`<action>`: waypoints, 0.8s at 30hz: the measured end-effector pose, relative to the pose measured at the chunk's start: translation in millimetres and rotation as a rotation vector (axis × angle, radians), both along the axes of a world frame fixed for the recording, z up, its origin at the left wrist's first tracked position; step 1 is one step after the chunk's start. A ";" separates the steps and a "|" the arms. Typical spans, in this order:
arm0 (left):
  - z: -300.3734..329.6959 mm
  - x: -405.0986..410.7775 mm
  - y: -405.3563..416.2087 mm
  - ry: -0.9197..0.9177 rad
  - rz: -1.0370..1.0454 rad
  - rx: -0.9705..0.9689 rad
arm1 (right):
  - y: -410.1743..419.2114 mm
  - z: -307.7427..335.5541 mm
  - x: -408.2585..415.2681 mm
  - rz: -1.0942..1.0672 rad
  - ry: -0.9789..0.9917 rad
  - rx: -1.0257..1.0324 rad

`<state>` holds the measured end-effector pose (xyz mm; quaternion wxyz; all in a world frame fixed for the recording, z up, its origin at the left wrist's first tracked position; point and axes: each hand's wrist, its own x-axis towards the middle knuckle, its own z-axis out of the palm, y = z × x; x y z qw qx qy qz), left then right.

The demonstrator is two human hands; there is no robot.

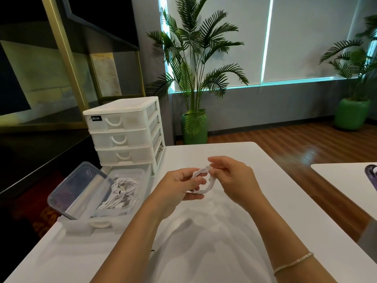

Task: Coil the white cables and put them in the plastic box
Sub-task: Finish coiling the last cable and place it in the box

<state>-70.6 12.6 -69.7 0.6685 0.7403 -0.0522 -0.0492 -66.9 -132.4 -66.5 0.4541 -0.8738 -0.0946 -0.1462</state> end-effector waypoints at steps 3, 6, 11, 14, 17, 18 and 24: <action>-2.1 1.4 -1.7 -0.038 0.042 -0.032 | -1.8 -0.7 1.3 0.067 0.123 0.141; -3.9 2.4 -3.9 -0.066 0.078 -0.025 | -2.4 -2.9 3.0 0.095 0.208 0.247; -8.4 3.6 -3.1 -0.114 0.104 -0.020 | 2.4 -6.5 3.9 0.102 0.257 0.360; -11.3 4.2 -4.7 -0.085 0.085 -0.045 | 3.8 -7.0 4.6 0.090 0.281 0.446; -12.3 5.5 -5.4 -0.076 0.098 -0.025 | 3.4 -6.7 4.0 0.116 0.305 0.462; -12.5 6.0 -5.1 -0.083 0.112 -0.018 | 3.0 -6.1 3.4 0.138 0.312 0.462; -14.2 9.2 -5.4 -0.130 0.208 0.003 | 4.2 -5.8 2.5 0.258 0.349 0.403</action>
